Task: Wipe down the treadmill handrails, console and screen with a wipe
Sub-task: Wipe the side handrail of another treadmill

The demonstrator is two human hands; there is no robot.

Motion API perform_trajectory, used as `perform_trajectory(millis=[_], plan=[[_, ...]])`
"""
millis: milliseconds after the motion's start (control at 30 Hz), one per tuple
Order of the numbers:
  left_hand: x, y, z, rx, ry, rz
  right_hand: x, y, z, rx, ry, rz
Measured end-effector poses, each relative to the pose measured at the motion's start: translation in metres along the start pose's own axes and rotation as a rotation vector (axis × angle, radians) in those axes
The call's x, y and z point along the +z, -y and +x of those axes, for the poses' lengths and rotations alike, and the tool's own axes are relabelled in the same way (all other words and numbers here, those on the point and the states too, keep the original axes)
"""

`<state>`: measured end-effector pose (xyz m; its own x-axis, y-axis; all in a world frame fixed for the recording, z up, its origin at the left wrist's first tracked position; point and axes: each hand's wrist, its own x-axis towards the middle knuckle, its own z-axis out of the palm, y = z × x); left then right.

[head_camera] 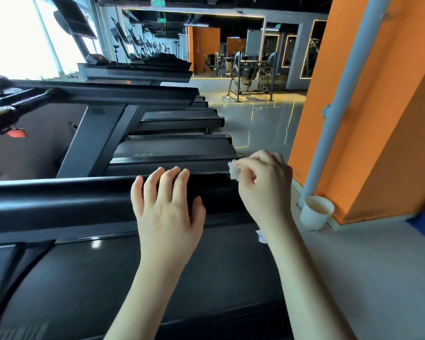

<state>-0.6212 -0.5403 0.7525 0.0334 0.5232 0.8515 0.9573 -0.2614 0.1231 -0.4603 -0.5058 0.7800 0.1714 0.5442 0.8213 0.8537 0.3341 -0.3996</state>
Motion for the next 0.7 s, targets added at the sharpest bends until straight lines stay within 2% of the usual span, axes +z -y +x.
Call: perform_trajectory(millis=[100,233,300,533,700], plan=[[-0.001,0.000,-0.002,0.006,-0.005,-0.009,-0.002,-0.011,0.005,0.129,0.034,0.058],[0.001,0.001,-0.001,0.016,-0.014,-0.010,-0.008,0.003,-0.026,0.001,-0.094,0.120],[0.001,0.001,-0.001,0.020,-0.010,-0.011,-0.009,0.004,-0.033,-0.075,-0.105,0.128],[0.003,0.003,-0.001,0.031,-0.033,-0.010,-0.001,-0.016,-0.022,0.019,-0.210,0.255],[0.002,-0.002,-0.001,-0.008,-0.025,-0.012,-0.002,-0.015,-0.055,-0.090,-0.253,0.295]])
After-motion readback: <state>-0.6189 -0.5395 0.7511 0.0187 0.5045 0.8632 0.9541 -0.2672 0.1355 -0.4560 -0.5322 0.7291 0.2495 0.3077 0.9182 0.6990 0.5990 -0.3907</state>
